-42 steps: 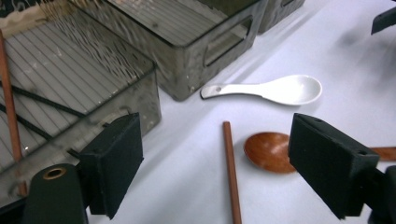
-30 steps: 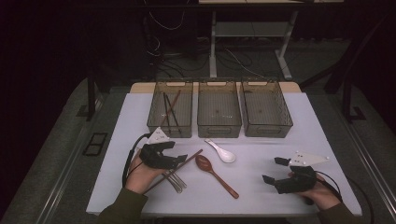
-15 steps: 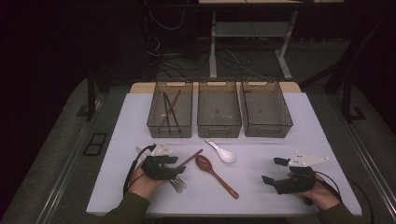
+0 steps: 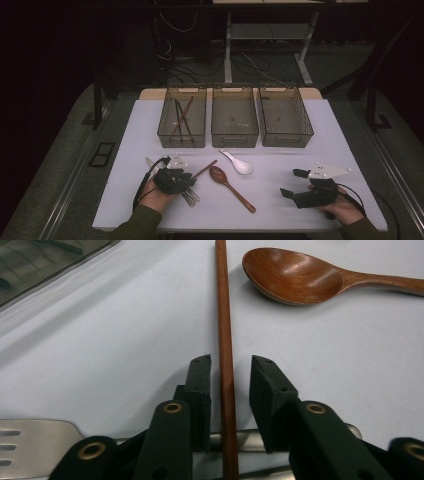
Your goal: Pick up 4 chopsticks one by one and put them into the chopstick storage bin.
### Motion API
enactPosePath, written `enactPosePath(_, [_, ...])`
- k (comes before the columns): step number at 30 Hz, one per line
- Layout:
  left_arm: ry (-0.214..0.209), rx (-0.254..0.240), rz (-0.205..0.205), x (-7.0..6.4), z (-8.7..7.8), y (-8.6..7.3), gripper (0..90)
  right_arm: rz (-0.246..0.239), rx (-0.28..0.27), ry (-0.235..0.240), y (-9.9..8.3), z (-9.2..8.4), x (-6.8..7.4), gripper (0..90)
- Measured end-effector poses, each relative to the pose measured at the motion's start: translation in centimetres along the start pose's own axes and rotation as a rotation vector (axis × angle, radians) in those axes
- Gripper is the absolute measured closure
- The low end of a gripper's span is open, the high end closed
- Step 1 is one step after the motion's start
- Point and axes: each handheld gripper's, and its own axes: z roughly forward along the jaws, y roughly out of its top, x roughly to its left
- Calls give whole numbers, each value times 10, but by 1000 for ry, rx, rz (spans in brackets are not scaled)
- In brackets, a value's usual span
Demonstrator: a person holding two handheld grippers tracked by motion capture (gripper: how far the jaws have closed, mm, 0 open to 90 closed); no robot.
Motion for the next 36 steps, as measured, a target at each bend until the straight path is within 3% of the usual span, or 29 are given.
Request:
enactPosePath(12, [14,5,-8,2,0,1,820,-4,6,5,0,1,1,139])
enactPosePath(30, [-25,7,-17,6,-4,3,832,-4,11,7,-1,2,0,139])
enactPosePath(36, [-38,-11,-42,10,-12,4,833,-6,12,8,-1,2,-1,139])
